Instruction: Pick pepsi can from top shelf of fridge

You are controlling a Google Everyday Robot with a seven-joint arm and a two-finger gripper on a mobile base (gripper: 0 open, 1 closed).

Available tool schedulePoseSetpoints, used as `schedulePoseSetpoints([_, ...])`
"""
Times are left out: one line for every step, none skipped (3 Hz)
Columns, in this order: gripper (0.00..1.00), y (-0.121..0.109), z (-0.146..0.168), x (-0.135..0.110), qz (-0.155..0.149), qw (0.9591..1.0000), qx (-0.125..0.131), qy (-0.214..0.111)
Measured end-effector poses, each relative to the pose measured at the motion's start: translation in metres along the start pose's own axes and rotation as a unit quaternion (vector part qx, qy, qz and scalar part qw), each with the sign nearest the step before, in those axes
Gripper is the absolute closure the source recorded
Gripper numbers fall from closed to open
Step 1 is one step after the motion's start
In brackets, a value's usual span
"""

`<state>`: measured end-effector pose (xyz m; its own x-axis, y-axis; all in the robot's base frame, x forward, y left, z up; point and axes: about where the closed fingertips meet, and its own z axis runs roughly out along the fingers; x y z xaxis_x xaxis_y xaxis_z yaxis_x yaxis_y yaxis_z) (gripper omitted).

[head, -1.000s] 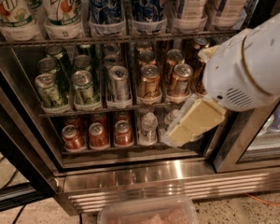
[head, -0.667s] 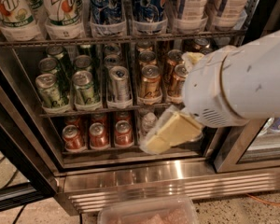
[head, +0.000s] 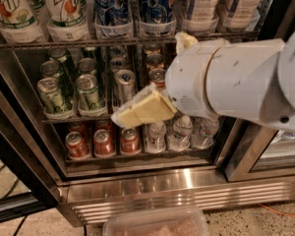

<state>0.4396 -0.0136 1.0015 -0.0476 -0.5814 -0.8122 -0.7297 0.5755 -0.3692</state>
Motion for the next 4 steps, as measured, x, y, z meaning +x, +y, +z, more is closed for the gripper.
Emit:
schedulePoseSetpoints([0.00,-0.019,0.010,-0.009,0.073,0.9963,0.018,-0.040])
schedulePoseSetpoints([0.00,-0.029,0.011,-0.015,0.129,0.9894,0.032,-0.058])
schedulePoseSetpoints([0.00,-0.029,0.010,-0.023,0.160,0.9843,0.044,-0.061])
schedulePoseSetpoints([0.00,-0.029,0.010,-0.023,0.160,0.9843,0.044,-0.061])
